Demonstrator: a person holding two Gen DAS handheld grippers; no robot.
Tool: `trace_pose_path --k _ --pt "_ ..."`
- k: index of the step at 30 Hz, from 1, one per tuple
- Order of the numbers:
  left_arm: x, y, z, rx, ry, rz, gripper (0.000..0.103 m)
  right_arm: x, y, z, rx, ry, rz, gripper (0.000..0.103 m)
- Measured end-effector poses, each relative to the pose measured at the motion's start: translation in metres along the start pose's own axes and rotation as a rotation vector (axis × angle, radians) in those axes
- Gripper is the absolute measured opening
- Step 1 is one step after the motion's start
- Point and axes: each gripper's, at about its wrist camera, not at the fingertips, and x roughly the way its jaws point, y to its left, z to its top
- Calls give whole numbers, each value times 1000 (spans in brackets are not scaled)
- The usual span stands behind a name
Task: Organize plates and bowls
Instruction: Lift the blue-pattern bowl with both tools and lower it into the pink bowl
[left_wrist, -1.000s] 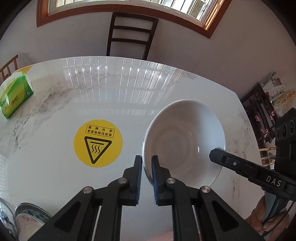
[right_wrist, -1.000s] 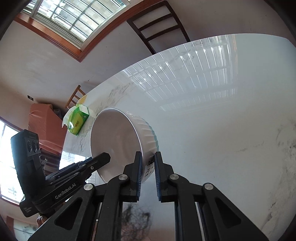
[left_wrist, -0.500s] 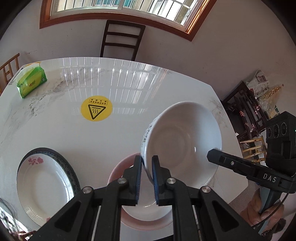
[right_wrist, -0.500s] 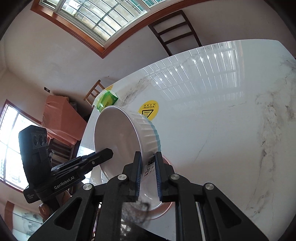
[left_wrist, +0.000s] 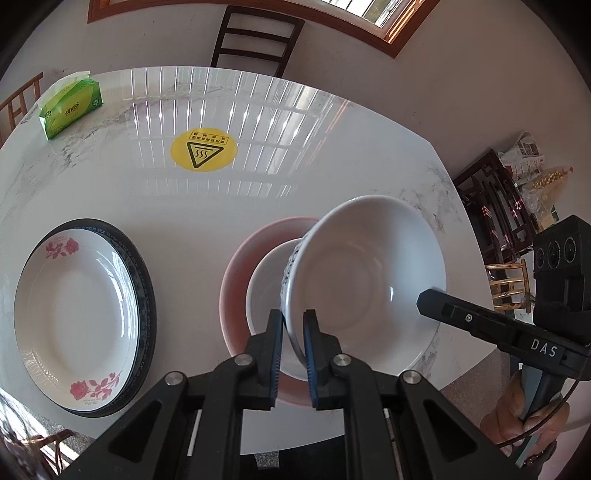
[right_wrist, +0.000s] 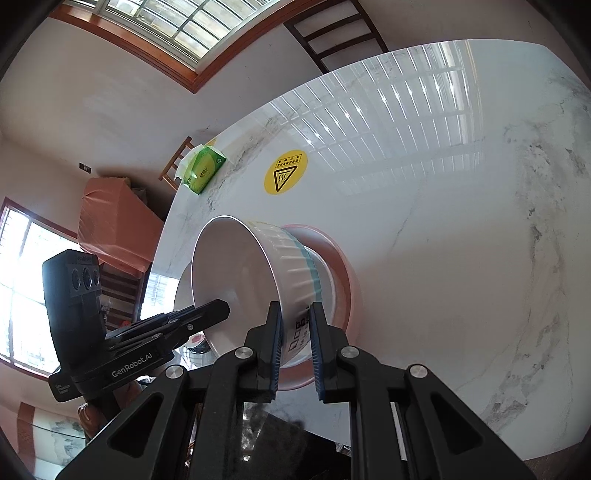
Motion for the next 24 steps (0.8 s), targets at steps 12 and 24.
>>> trace_pose_path --k 12,24 --pt "12 10 -5 -2 22 20 12 18 -4 0 36 37 -2 15" --pt "15 -1 -12 78 -29 100 33 20 4 -5 -14 -4 -43 17"
